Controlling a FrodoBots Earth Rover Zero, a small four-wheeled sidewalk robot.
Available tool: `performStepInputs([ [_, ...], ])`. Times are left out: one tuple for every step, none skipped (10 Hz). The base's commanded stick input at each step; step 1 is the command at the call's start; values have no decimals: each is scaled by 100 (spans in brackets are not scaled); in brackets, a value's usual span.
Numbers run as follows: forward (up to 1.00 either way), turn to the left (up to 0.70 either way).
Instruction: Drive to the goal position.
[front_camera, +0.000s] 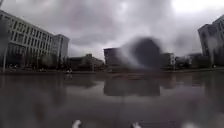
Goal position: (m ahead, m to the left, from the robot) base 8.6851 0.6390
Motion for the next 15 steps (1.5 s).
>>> performStepInputs([
  [70, 0],
  [70, 0],
  [70, 0],
  [70, 0],
  [70, 0],
  [70, 0],
  [70, 0],
  [70, 0],
  [70, 0],
  [70, 0],
  [70, 0],
  [70, 0],
  [70, 0],
  [70, 0],
  [70, 0],
])
